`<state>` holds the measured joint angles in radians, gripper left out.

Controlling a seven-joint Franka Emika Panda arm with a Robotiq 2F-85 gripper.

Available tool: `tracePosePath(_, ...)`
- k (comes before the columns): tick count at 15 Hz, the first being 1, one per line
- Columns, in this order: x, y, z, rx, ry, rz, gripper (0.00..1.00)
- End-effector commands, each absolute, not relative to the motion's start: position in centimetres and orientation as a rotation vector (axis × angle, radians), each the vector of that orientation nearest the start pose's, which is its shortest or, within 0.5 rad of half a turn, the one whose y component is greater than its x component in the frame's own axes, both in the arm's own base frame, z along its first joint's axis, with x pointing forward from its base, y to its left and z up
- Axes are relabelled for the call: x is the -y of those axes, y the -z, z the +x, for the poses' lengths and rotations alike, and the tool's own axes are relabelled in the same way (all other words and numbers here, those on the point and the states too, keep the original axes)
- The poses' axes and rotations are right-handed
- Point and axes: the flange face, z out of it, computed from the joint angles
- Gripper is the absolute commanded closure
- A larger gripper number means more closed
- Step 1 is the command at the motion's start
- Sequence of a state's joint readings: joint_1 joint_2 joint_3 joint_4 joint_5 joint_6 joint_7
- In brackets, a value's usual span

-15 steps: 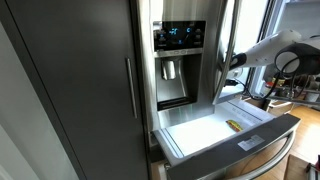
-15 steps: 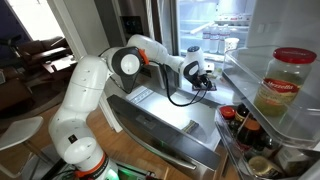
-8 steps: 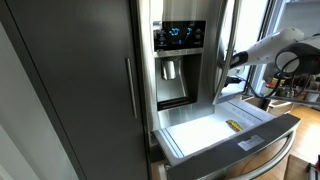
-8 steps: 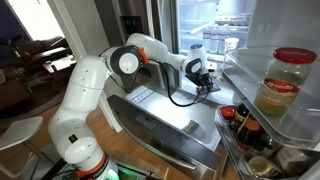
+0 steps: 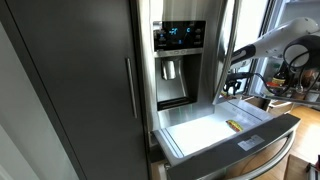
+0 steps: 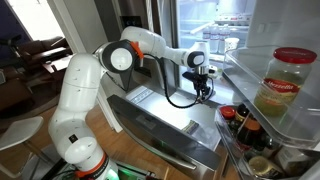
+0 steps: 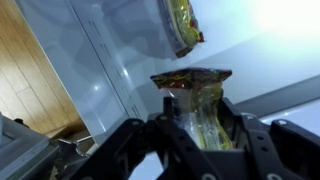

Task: Remove the sachets on the fridge bottom shelf and move them in the open fridge drawer

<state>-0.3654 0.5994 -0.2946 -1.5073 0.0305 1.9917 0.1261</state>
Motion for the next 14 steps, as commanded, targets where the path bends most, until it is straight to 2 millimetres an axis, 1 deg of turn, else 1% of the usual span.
tracePosePath(1, 38.4, -32.2, 54.1, -1.092, -0.408, -3.024, 0.56)
tracePosePath(2, 38.1, -32.3, 53.5, -1.065, -0.456, -3.023, 0.65)
tracePosePath(3, 37.9, -32.3, 53.0, -1.034, -0.501, -3.023, 0.78)
tracePosePath(4, 37.7, -32.2, 52.3, -0.995, -0.548, -3.043, 0.48)
tracePosePath(5, 37.5, -32.3, 51.9, -0.977, -0.581, -3.057, 0.44)
tracePosePath(6, 37.2, -32.5, 51.4, -0.941, -0.606, -3.056, 0.43)
tracePosePath(7, 36.9, -32.7, 50.8, -0.923, -0.643, -3.056, 0.38)
tracePosePath(9, 36.5, -33.2, 49.3, -0.836, -0.731, -3.056, 0.23)
tracePosePath(10, 36.5, -33.4, 48.9, -0.785, -0.689, -3.087, 0.16)
tracePosePath(11, 37.3, -32.8, 50.8, -0.872, -0.685, -3.06, 0.33)
tracePosePath(13, 37.1, -33.3, 50.0, -0.828, -0.692, -3.068, 0.19)
tracePosePath(14, 37.0, -33.5, 49.8, -0.823, -0.691, -3.068, 0.16)
